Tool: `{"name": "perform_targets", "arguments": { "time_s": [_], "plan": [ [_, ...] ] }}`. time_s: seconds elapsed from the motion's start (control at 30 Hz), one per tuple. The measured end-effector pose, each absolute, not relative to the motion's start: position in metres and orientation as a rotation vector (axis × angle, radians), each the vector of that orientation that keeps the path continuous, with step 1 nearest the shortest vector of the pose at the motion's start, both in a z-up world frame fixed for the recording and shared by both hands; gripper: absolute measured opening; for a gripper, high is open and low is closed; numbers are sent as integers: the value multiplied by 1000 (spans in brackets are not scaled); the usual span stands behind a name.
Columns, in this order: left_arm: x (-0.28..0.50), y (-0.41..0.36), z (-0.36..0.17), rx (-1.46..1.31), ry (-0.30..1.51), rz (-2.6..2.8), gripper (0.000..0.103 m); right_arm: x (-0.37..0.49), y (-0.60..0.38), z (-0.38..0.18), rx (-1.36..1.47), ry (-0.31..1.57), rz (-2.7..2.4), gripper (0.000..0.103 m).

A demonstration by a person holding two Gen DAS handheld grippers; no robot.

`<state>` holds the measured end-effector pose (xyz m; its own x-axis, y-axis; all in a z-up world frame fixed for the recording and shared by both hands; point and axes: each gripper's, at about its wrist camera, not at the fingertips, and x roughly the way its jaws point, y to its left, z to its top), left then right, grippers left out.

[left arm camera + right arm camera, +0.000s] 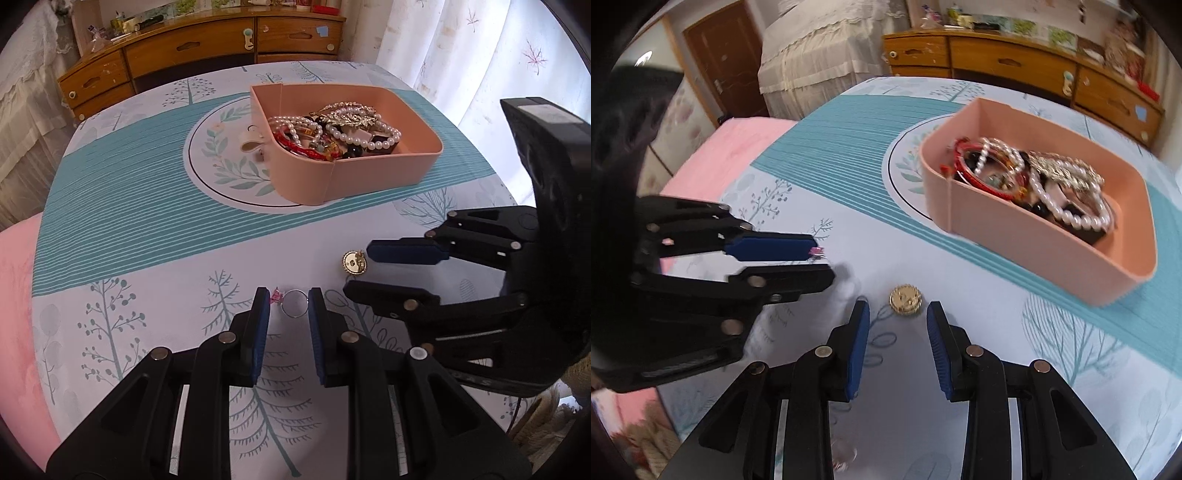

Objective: Organize jewelry
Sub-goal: 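Grasp the gold coin pendant with the right tool, then drop the ring and coin pendant into the pink tray, opening both tools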

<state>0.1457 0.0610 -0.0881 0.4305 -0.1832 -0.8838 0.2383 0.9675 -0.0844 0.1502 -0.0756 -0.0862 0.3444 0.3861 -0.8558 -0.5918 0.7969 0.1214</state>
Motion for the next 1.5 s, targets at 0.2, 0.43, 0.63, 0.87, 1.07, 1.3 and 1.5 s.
{"name": "perform_targets", "arguments": {
  "time_s": [0.2, 0.43, 0.63, 0.87, 1.07, 1.3, 1.5],
  "plan": [
    [141, 70, -84, 34, 1090, -254, 18, 149, -59, -90, -368, 982, 620, 22],
    [140, 72, -84, -1, 1094, -244, 18, 138, -57, -93, -397, 966, 603, 19],
    [139, 64, -71, -1, 1073, -267, 18, 126, -83, -73, -348, 941, 592, 19],
    [152, 34, -38, 17, 1002, -329, 18, 134, -145, -23, -190, 879, 514, 19],
    [184, -2, -11, 38, 943, -370, 18, 158, -185, 7, -26, 847, 471, 19],
    [226, -30, -11, 33, 956, -382, 18, 195, -215, 16, 169, 886, 452, 19],
    [241, -46, -23, 91, 966, -383, 19, 226, -221, 6, 230, 956, 399, 19]
  ]
}}
